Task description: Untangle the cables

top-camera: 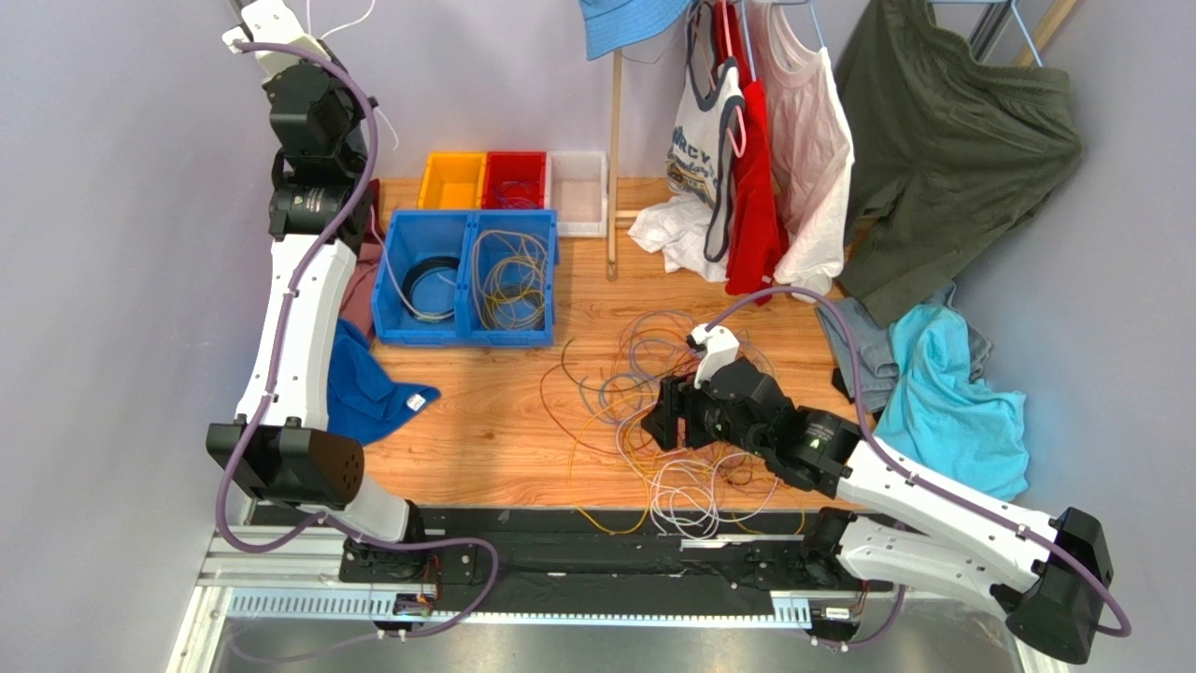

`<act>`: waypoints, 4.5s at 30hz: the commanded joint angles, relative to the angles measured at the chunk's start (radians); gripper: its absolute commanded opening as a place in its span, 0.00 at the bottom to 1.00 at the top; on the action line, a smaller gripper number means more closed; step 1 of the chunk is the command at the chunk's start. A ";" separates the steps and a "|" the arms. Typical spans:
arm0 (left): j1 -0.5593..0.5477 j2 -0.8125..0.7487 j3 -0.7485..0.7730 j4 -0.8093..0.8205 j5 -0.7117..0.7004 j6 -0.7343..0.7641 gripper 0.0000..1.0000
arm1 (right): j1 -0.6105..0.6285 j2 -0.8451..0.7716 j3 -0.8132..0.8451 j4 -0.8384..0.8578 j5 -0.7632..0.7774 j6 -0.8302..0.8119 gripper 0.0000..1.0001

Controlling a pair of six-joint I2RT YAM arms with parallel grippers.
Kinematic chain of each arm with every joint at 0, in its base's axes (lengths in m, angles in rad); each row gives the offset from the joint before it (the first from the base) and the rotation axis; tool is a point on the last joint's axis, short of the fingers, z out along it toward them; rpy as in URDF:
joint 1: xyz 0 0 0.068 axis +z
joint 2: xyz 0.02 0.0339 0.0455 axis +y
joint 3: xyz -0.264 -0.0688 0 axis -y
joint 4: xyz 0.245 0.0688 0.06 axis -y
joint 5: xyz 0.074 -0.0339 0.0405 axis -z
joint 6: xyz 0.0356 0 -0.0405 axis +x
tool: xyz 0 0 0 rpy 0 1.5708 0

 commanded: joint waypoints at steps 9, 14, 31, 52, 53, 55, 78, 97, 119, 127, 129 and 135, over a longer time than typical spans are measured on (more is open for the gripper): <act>0.008 0.007 -0.100 0.174 0.093 -0.068 0.00 | 0.001 0.021 -0.017 0.079 -0.021 0.022 0.66; 0.008 0.004 -0.276 0.191 0.112 -0.089 0.00 | 0.001 0.007 -0.029 0.079 -0.028 0.035 0.66; 0.011 0.071 -0.428 -0.183 0.135 -0.277 0.00 | 0.002 -0.066 -0.104 0.104 -0.057 0.123 0.64; 0.074 0.174 -0.453 -0.298 0.101 -0.307 0.26 | 0.001 -0.134 -0.141 0.064 -0.031 0.123 0.64; 0.074 0.169 -0.450 -0.303 0.112 -0.298 0.34 | 0.002 -0.134 -0.143 0.066 -0.031 0.123 0.64; 0.074 0.150 -0.448 -0.310 0.121 -0.299 0.53 | 0.001 -0.135 -0.149 0.073 -0.031 0.124 0.64; -0.691 -0.365 -0.906 -0.008 0.244 -0.376 0.62 | 0.001 -0.289 -0.055 -0.106 0.218 0.098 0.65; -1.170 -0.131 -1.077 0.409 0.420 -0.422 0.62 | 0.002 -0.533 -0.193 -0.273 0.198 0.298 0.60; -1.168 -0.327 -0.935 0.112 0.156 -0.226 0.00 | 0.001 -0.533 -0.177 -0.303 0.206 0.289 0.59; -1.070 -0.478 -0.317 -0.215 0.028 0.110 0.00 | 0.001 -0.528 -0.183 -0.244 0.178 0.279 0.59; -1.067 -0.421 -0.196 -0.292 -0.012 0.181 0.00 | 0.001 -0.521 -0.174 -0.235 0.173 0.270 0.59; -1.062 -0.311 0.127 -0.431 -0.089 0.267 0.00 | 0.002 -0.517 -0.161 -0.221 0.167 0.246 0.59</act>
